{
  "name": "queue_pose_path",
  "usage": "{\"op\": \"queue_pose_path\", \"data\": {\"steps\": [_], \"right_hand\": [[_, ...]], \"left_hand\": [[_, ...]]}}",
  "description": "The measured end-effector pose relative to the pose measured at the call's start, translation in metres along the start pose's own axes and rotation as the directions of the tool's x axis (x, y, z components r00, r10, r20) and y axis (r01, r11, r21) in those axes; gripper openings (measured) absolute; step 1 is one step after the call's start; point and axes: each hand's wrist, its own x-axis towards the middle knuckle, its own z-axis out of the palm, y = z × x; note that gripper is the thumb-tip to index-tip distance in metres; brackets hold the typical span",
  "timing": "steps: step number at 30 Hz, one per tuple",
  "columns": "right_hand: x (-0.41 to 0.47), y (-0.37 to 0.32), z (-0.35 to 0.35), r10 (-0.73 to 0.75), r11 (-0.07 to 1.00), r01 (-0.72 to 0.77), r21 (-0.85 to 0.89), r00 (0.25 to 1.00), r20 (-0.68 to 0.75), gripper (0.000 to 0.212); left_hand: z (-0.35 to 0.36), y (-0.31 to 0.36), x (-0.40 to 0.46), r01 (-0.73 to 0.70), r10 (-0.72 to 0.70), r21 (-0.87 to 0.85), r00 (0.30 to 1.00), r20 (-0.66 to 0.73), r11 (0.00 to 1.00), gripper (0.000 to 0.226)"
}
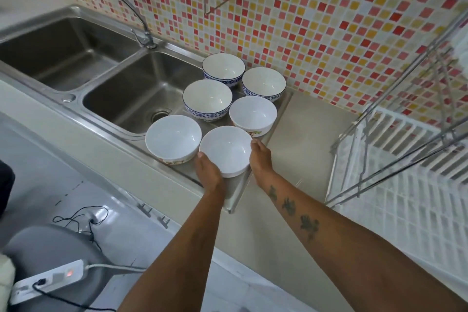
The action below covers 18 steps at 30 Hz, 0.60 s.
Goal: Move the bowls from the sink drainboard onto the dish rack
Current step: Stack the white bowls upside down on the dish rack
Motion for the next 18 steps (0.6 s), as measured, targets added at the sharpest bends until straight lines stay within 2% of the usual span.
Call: {"op": "queue_pose_path", "data": {"steps": [4, 8, 11, 15, 18], "right_hand": [[-0.024, -0.011, -0.001, 0.014, 0.997, -0.011, 0.074, 0.999, -0.039, 0.035], [-0.063, -0.043, -0.019, -0.033, 0.973, 0.041, 0.228, 0.999, -0.037, 0.036], [-0.104, -0.081, -0.042, -0.151, 0.926, 0.15, 0.346, 0.988, -0.023, 0.032], [-0.168, -0.134, -0.078, -0.318, 0.858, 0.299, 0.417, 0.948, -0.026, 0.028], [-0.209, -0.161, -0.109, -0.44, 0.744, 0.399, 0.536, 0.896, -0.056, 0.026]], "left_hand": [[-0.002, 0.006, -0.019, 0.015, -0.018, -0.071, 0.999, -0.033, 0.997, 0.041], [-0.002, 0.038, -0.054, -0.011, 0.019, -0.187, 0.999, 0.038, 0.982, 0.025], [0.002, 0.077, -0.098, -0.135, 0.159, -0.225, 0.983, 0.093, 0.965, 0.021], [0.006, 0.135, -0.166, -0.291, 0.336, -0.257, 0.929, 0.153, 0.922, 0.022], [0.008, 0.164, -0.217, -0.352, 0.429, -0.308, 0.874, 0.23, 0.884, 0.026]]}}
